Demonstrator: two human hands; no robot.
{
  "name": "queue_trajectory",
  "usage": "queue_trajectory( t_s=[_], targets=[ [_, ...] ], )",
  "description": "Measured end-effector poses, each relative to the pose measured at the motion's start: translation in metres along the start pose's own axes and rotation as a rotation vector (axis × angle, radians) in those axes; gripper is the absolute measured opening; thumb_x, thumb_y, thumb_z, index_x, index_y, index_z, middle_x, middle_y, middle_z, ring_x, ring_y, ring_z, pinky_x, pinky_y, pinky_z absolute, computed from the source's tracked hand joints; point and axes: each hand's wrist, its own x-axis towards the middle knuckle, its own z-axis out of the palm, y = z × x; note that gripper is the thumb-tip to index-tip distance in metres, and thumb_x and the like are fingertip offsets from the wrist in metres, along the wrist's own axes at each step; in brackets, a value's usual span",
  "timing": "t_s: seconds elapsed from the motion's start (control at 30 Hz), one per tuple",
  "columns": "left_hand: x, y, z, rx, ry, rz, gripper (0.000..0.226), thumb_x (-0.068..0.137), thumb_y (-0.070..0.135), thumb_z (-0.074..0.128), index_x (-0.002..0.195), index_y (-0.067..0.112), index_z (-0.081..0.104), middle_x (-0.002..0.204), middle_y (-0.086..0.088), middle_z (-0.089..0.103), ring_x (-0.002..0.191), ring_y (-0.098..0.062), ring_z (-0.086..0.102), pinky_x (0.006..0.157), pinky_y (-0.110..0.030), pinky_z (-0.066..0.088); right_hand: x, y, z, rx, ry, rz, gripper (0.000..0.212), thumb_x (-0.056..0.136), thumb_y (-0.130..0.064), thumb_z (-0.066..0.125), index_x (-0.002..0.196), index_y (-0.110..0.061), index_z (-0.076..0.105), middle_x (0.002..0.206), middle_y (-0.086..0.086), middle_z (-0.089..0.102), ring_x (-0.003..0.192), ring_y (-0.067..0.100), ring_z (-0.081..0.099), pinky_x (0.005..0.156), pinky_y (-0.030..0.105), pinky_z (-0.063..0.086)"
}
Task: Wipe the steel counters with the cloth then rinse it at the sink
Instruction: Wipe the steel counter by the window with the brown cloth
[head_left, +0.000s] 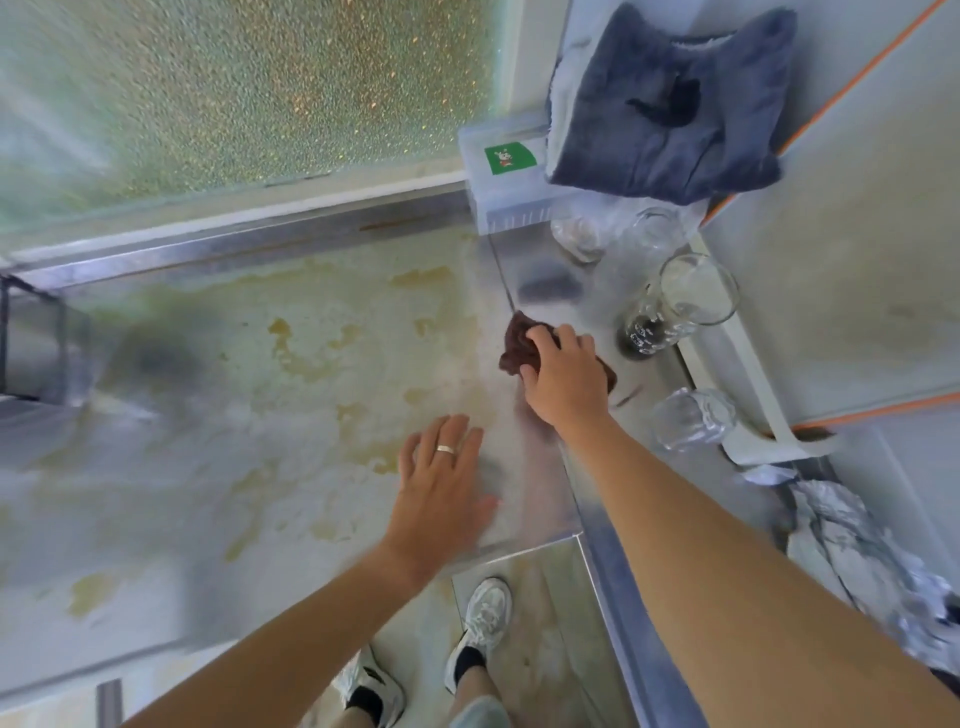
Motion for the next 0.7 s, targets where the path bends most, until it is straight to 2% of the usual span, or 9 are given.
queue_trajectory(
  t_s=[0.07, 0.2, 0.33, 0.4, 0.53, 0.63, 0.7],
  targets=[
    [-0.033, -0.012, 0.000, -0.031, 0.057, -0.001, 0.051, 0.080, 0.048, 0.065, 0.119, 0.016, 0.062, 0.126, -0.006, 0.056, 0.119, -0.030, 0.051, 0.102, -0.043, 0.037, -0.031, 0.001, 0.004, 0.057, -0.031, 0.040, 0.044, 0.094, -0.036, 0.062, 0.135, -0.022, 0.052, 0.129, 0.010, 0.053, 0.120, 0.034, 0.047, 0.080, 0.042, 0.050],
    [-0.086, -0.039, 0.006, 0.005, 0.019, 0.003, 0.045, 0.083, 0.043, 0.064, 0.116, 0.013, 0.063, 0.121, -0.006, 0.057, 0.116, -0.030, 0.055, 0.099, -0.043, 0.038, -0.080, -0.001, 0.017, 0.060, -0.004, 0.059, 0.045, 0.091, -0.046, 0.062, 0.129, -0.025, 0.052, 0.112, 0.005, 0.056, 0.102, 0.029, 0.057, 0.069, 0.038, 0.052],
    [-0.092, -0.050, 0.006, 0.051, -0.098, -0.040, 0.058, 0.079, 0.054, 0.063, 0.120, 0.012, 0.059, 0.124, -0.004, 0.054, 0.117, -0.026, 0.054, 0.103, -0.042, 0.034, -0.125, -0.009, 0.032, 0.064, 0.060, -0.013, 0.041, 0.087, -0.047, 0.068, 0.115, -0.019, 0.058, 0.090, 0.002, 0.056, 0.070, 0.027, 0.062, 0.055, 0.027, 0.038],
    [-0.080, -0.050, 0.005, 0.092, -0.173, -0.085, 0.071, 0.074, 0.064, 0.065, 0.121, 0.013, 0.054, 0.129, -0.004, 0.050, 0.119, -0.026, 0.049, 0.105, -0.042, 0.031, -0.151, -0.018, 0.046, 0.038, 0.082, -0.114, 0.040, 0.087, -0.048, 0.067, 0.113, -0.017, 0.060, 0.087, 0.001, 0.055, 0.062, 0.023, 0.060, 0.050, 0.025, 0.037],
    [-0.057, -0.046, 0.003, 0.195, -0.278, -0.149, 0.102, 0.061, 0.071, 0.074, 0.132, 0.005, 0.043, 0.133, -0.010, 0.043, 0.121, -0.029, 0.044, 0.106, -0.044, 0.030, -0.167, -0.036, 0.070, -0.090, 0.155, -0.173, 0.040, 0.096, -0.050, 0.055, 0.109, -0.013, 0.059, 0.085, 0.004, 0.052, 0.062, 0.021, 0.056, 0.040, 0.029, 0.043],
    [-0.054, -0.046, 0.005, 0.190, -0.247, -0.161, 0.105, 0.057, 0.071, 0.076, 0.132, 0.005, 0.042, 0.130, -0.008, 0.043, 0.119, -0.028, 0.044, 0.105, -0.043, 0.031, -0.149, -0.042, 0.072, -0.164, 0.186, -0.189, 0.044, 0.104, -0.052, 0.043, 0.109, -0.011, 0.056, 0.086, 0.006, 0.052, 0.062, 0.021, 0.056, 0.038, 0.032, 0.047],
    [-0.055, -0.049, 0.007, 0.175, -0.222, -0.164, 0.103, 0.053, 0.073, 0.076, 0.127, 0.008, 0.045, 0.125, -0.006, 0.044, 0.115, -0.026, 0.045, 0.102, -0.041, 0.032, -0.128, -0.046, 0.069, -0.167, 0.200, -0.183, 0.043, 0.105, -0.050, 0.043, 0.109, -0.010, 0.055, 0.086, 0.008, 0.052, 0.062, 0.023, 0.056, 0.039, 0.032, 0.045]
  ],
)
